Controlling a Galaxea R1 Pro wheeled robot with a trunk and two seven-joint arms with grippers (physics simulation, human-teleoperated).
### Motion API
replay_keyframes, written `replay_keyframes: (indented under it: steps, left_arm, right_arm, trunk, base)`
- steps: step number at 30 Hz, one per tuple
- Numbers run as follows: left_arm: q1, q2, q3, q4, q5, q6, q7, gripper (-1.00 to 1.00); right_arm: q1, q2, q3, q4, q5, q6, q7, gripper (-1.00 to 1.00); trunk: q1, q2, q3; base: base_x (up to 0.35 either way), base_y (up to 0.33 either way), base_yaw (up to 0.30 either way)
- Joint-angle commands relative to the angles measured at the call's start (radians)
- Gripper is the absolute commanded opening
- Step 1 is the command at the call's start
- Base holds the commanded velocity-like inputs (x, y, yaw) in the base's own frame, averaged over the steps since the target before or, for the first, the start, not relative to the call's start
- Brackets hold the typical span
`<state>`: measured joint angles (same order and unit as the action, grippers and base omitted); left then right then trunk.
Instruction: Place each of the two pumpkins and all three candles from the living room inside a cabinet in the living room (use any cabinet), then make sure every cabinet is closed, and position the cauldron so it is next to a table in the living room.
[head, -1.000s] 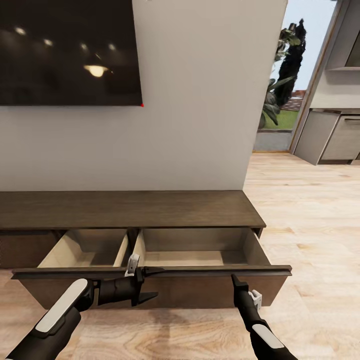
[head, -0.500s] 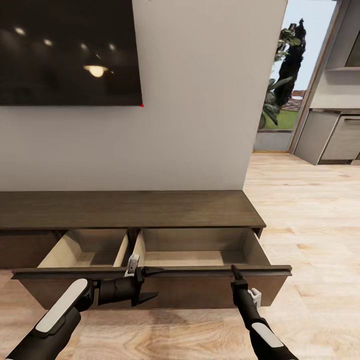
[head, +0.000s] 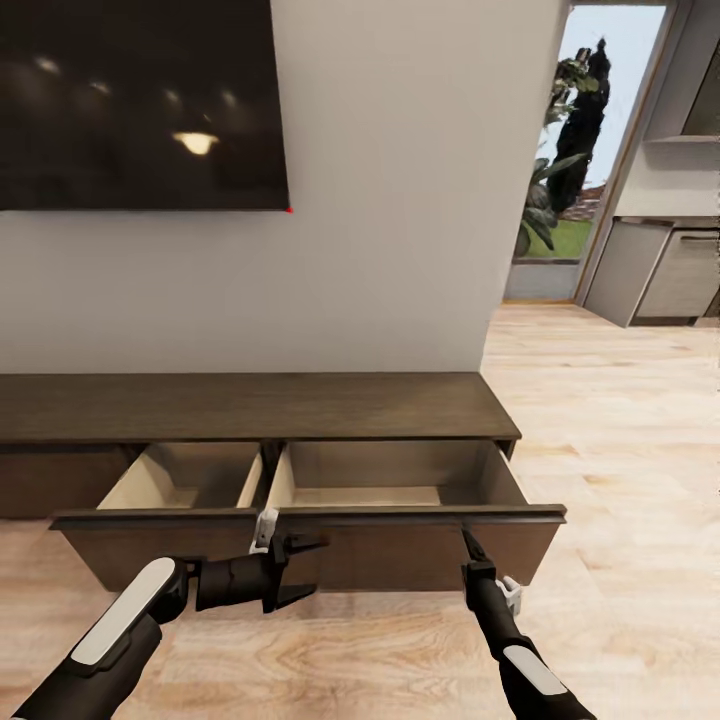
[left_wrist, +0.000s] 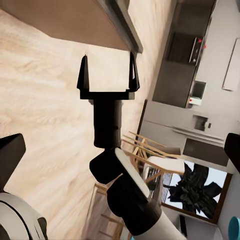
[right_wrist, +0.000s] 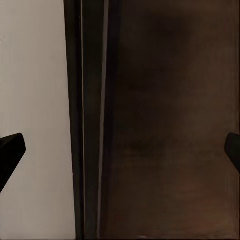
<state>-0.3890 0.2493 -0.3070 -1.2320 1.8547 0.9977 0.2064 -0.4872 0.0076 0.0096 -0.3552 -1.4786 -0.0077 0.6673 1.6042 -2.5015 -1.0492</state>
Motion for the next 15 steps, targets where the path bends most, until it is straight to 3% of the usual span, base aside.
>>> replay_keyframes:
  steps: [1,9,15]
  left_arm:
    - [-0.001,0.001,-0.001,0.000,0.011,0.000,0.009,1.00]
    - [-0.001,0.003,0.000,0.004,0.011,-0.001,0.009,1.00]
    - [-0.001,0.012,0.003,0.006,0.013,0.000,0.008,1.00]
  right_arm:
    - [-0.001,0.000,0.001,0.001,-0.005,0.000,0.001,1.00]
    - [-0.002,-0.001,0.003,0.006,-0.002,0.078,-0.020,1.00]
    - [-0.003,-0.001,0.003,-0.004,-0.002,0.190,-0.140,1.00]
  trunk:
    - [-0.001,0.000,-0.001]
    - [-0.001,0.000,-0.001]
    - [-0.001,0.000,-0.001]
  base:
    - [-0.224,0.000,0.000]
    - [-0.168,0.000,0.000]
    - [-0.022,0.000,0.000]
